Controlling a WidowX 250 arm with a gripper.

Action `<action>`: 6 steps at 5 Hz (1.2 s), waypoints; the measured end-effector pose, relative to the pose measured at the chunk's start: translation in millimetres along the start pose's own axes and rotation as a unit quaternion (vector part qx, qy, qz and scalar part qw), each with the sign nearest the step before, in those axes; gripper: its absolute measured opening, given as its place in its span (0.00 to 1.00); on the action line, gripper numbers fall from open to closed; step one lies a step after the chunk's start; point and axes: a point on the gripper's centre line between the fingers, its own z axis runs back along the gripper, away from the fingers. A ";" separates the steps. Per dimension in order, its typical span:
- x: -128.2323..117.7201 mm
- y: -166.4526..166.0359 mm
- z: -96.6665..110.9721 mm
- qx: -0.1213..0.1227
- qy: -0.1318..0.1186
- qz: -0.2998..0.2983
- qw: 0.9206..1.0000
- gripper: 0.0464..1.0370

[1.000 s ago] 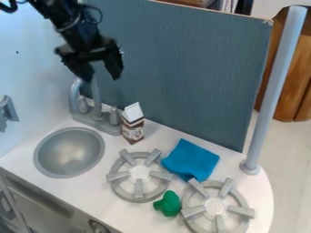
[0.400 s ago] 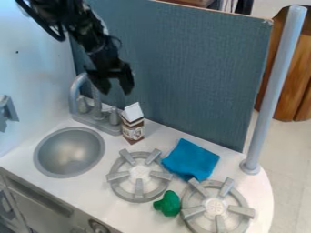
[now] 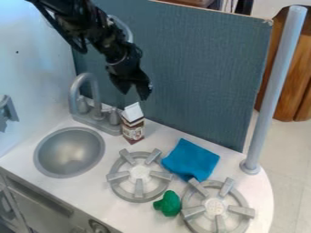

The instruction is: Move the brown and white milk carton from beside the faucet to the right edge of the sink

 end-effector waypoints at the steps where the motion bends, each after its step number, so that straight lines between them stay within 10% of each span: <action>1: 0.7 -11.0 -25.8 0.011 -0.019 -0.042 0.999 0.96; 4: 20.6 -3.5 -65.6 0.062 -0.032 -0.026 0.997 0.96; 6: 12.8 -5.0 -68.8 0.054 -0.025 -0.016 0.998 0.96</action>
